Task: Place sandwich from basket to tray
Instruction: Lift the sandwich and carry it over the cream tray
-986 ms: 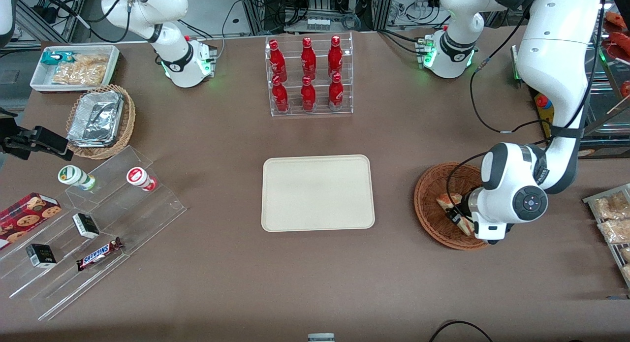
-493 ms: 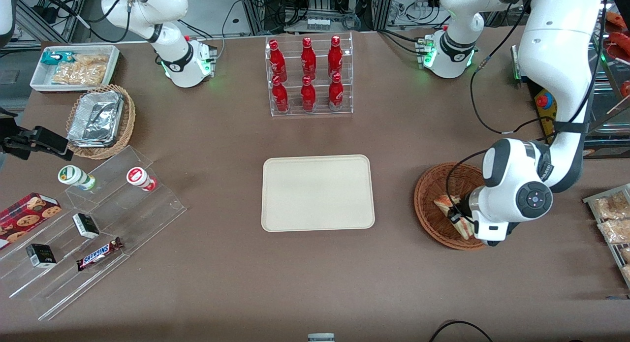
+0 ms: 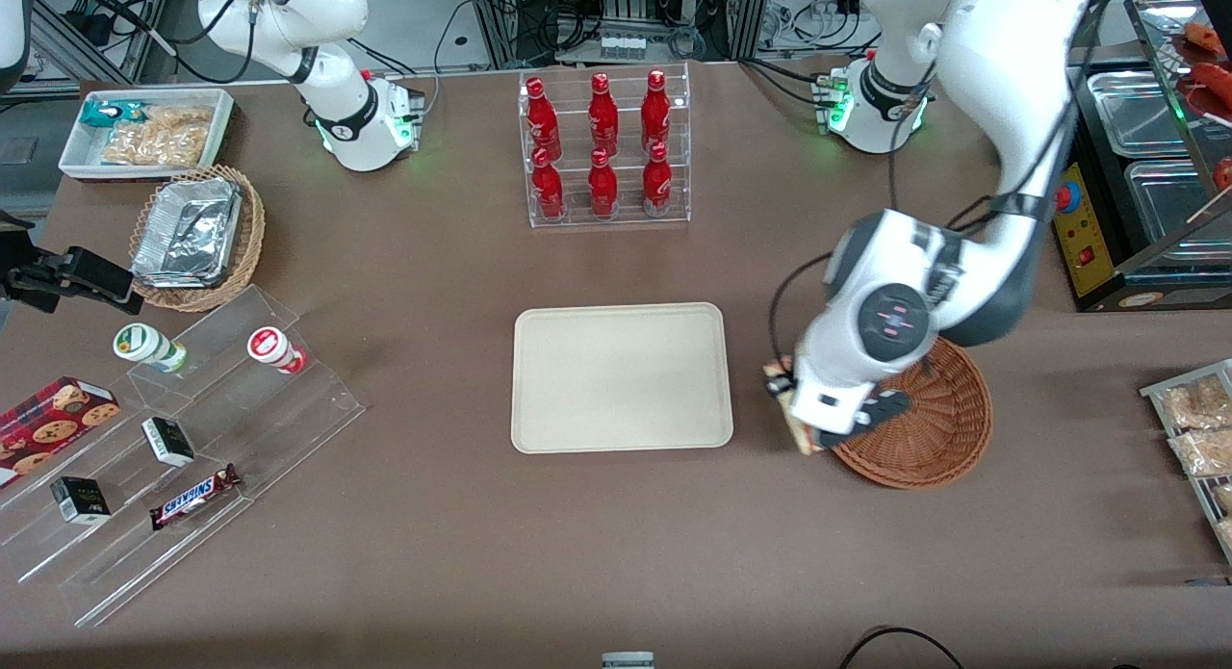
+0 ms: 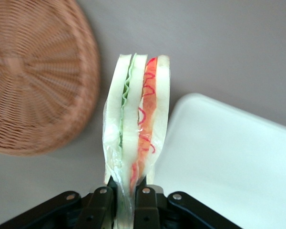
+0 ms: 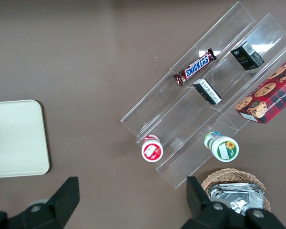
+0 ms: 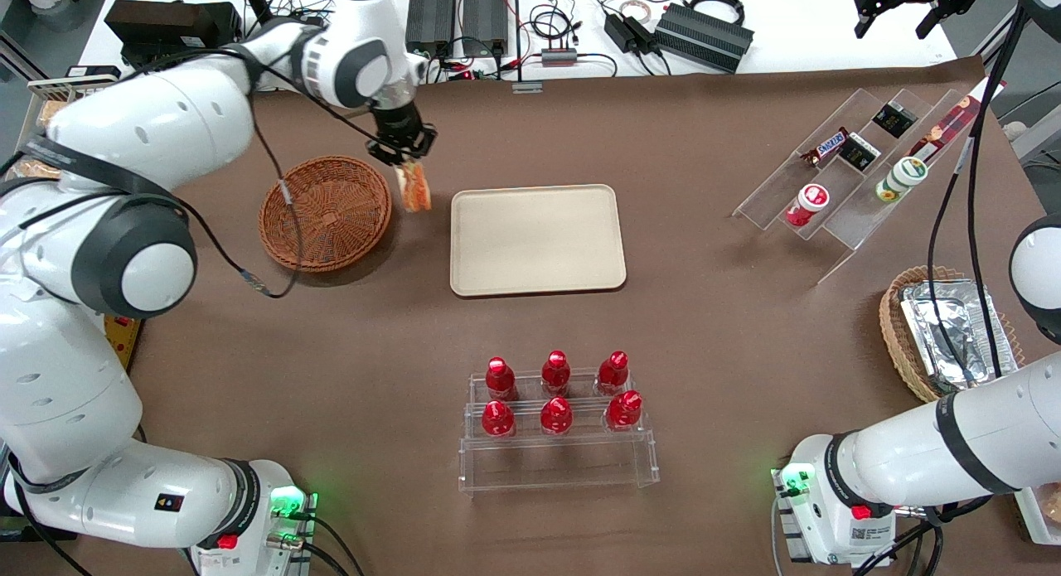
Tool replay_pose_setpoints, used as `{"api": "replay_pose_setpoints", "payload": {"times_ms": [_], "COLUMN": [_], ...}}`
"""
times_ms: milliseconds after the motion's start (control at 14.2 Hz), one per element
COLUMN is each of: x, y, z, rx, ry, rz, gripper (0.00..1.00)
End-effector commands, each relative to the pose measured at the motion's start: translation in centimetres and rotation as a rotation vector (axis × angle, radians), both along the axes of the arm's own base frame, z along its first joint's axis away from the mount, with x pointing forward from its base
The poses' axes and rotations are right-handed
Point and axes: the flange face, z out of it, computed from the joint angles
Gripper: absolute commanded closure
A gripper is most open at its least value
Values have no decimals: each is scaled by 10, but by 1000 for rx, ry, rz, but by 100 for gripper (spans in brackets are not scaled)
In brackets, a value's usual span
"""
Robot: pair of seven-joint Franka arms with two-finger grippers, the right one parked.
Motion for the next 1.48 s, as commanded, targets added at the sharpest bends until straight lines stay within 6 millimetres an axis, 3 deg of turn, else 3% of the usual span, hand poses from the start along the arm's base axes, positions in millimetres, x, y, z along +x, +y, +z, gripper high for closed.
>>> {"api": "replay_pose_setpoints", "payload": {"times_ms": [0, 211, 352, 563, 845, 915, 986, 1127, 1197, 1408], "x": [-3, -42, -54, -65, -62, -60, -58, -59, -57, -56], "y": [-54, -128, -159, -189, -198, -199, -198, -199, -197, -197], "z": [-5, -34, -45, -58, -71, -73, -73, -71, -70, -67], "rx": [-15, -28, -62, -109, -120, -122, -120, -118, -116, -114], "ry": [-18, 5, -26, -49, -41, -42, -43, -48, -52, -57], "rz": [-90, -191, -204, -211, -208, -201, -184, -180, -179, -181], "gripper": [84, 81, 81, 77, 68, 52, 44, 7, 1, 0]}}
